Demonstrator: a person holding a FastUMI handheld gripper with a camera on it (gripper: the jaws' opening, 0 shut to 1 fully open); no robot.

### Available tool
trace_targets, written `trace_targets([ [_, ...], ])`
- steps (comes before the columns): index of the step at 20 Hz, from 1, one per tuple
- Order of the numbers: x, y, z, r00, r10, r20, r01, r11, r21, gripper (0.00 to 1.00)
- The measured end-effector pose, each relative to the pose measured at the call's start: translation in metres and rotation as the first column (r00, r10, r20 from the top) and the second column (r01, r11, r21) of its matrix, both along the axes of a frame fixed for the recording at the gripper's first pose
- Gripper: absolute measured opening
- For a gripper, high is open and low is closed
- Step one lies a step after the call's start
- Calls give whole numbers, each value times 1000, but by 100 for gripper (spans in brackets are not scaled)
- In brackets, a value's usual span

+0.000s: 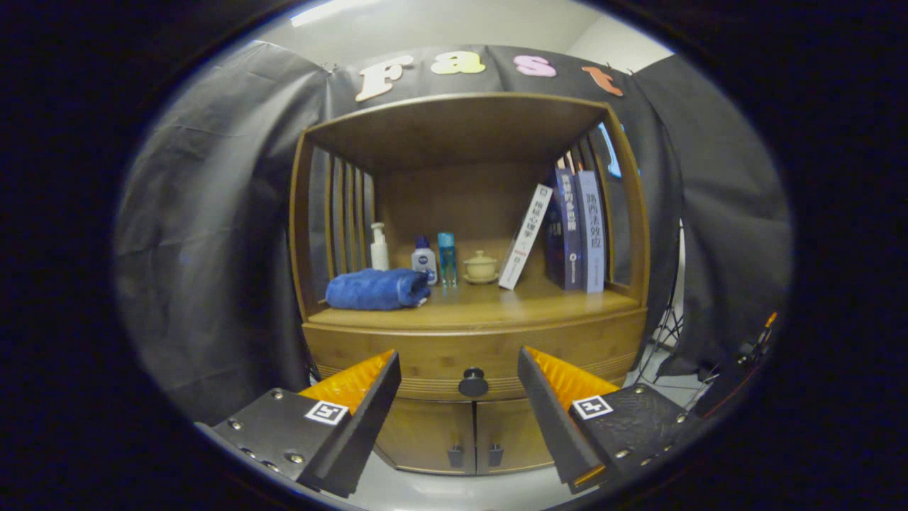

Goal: Pull open the drawer, take out the items inside it, and place them on the countertop above the cabinet.

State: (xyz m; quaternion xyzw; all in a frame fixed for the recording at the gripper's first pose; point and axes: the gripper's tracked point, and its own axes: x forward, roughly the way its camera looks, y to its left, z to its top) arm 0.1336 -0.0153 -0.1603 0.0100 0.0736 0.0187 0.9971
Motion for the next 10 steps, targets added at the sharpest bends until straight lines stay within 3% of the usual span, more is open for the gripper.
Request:
trace_targets([
  [4, 30, -5, -62, 993, -14, -117, 12, 1000, -13, 99],
  [9, 70, -10, -104, 982, -28, -187, 26, 1000, -12, 99],
  [10, 78, -18, -111, 978, -59, -198, 59, 998, -9, 93],
])
